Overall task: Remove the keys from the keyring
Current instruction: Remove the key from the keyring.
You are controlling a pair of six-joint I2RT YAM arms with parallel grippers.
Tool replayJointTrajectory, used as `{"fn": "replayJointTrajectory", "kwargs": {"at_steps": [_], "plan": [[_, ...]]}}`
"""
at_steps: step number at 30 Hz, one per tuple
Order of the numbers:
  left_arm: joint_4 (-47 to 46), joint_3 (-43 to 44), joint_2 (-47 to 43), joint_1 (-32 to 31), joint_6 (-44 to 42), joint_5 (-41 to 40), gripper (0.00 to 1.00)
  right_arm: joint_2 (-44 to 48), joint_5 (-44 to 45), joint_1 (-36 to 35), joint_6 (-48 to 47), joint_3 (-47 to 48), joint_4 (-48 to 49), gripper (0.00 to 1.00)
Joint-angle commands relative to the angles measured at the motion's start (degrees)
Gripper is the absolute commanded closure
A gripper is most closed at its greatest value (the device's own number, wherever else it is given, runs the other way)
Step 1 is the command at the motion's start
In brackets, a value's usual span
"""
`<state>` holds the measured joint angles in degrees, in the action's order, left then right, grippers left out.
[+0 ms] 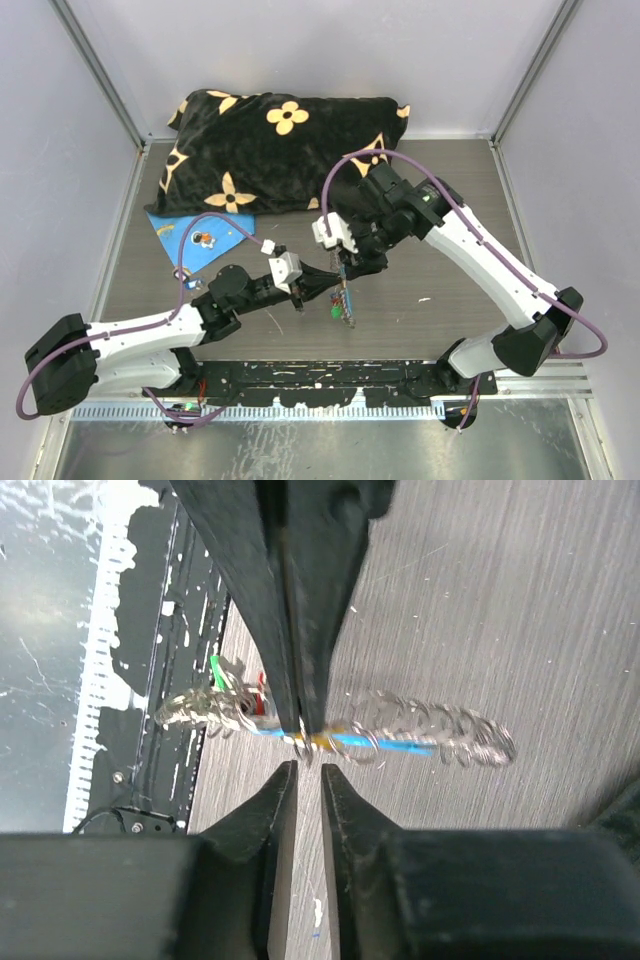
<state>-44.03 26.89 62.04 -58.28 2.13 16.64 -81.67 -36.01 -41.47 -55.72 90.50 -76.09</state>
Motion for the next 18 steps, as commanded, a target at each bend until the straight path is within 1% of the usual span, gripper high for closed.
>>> {"fn": "replayJointTrajectory", "kwargs": {"at_steps": [1, 4, 6, 7, 9, 15, 18], "plan": [[-7.38, -0.99, -3.95, -0.29, 1.69, -2.3, 1.0, 3.41, -11.84, 6.0, -1.84, 1.87, 0.16, 0.74], [-11.07, -1.94, -4.89, -0.31, 4.37, -3.77, 1.0, 4.6, -18.82, 9.88, -1.96, 0.48, 1.18, 0.65], [-13.71, -2.55, -5.21, -0.26, 6.23, -4.99, 1.0, 5.48, -23.95, 11.97, -0.78, -0.67, 2.69, 0.54], [-15.2, -2.97, -5.3, -0.25, 7.1, -5.61, 1.0, 6.0, -27.03, 12.8, 0.35, -1.68, 3.9, 0.51], [-18.2, -3.69, -5.09, -0.25, 8.76, -6.94, 1.0, 6.9, -30.82, 13.59, 1.79, -3.29, 5.98, 0.47], [-26.23, -4.67, -3.06, -0.26, 14.24, -9.79, 1.0, 9.31, -37.34, 15.18, 15.15, -10.1, 20.47, 0.45], [-28.5, -4.82, -2.29, -0.3, 16.31, -10.56, 1.0, 10.3, -37.74, 15.32, 21.27, -13.34, 27.43, 0.48]]}}
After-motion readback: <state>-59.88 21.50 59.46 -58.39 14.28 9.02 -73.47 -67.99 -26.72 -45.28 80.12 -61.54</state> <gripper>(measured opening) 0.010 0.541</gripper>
